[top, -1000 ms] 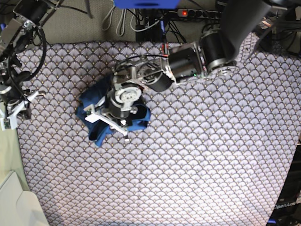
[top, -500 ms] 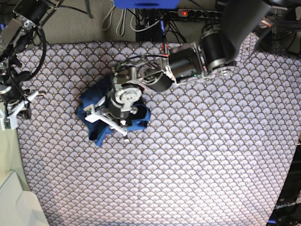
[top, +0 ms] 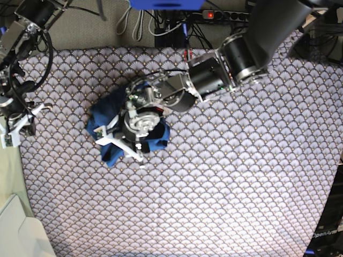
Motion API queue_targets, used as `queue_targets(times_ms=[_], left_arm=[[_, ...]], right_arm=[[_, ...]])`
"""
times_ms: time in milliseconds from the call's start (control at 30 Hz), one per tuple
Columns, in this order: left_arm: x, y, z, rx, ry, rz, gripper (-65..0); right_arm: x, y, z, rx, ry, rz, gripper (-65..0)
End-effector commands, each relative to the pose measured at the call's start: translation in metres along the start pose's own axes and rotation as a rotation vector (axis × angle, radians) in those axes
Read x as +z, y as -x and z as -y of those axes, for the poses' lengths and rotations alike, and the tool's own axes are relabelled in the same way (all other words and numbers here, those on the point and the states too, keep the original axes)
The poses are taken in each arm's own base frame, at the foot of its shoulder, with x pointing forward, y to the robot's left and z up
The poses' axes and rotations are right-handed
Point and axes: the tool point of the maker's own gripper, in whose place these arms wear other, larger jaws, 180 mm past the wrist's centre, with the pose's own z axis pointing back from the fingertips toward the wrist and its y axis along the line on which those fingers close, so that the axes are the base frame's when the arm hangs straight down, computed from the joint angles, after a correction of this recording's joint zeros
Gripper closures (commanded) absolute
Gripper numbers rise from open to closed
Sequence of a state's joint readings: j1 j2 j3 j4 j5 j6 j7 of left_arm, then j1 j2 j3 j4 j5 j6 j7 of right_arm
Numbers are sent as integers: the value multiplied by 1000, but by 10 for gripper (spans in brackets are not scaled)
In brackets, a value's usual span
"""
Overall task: Fold the T-shirt properly
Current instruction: 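Lift and fold the grasped edge over the stack with the left gripper, then release the shirt and withdraw the left gripper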
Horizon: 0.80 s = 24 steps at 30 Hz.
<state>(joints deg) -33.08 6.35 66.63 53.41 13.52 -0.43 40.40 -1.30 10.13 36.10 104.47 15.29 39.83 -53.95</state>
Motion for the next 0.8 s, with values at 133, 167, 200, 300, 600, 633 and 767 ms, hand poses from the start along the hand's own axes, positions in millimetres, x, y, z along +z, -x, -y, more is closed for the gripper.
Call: queue_targets(times_ms=[133,167,200,300,600,633,767], left_arm=[[2,-12,2,-51,57,22,-553],[3,-12,4,-60,68,22,-568],[3,-12,4,-62,70,22,-577],[3,-13,2,-67,67,24,-585],[19,-31,-72,181,-42,109,-585],[20,-30,-78,190,-51,110,-585],[21,-19,-100,187,-127,85,-585]], right_arm=[[3,-16,4,17,8,53,0],[3,-16,4,17,8,53,0],[3,-16,4,17,8,53,0],[3,-16,4,16,7,54,0],[3,-16,3,13,5,54,0],[3,-16,3,13,5,54,0],[3,-16,3,13,5,54,0]])
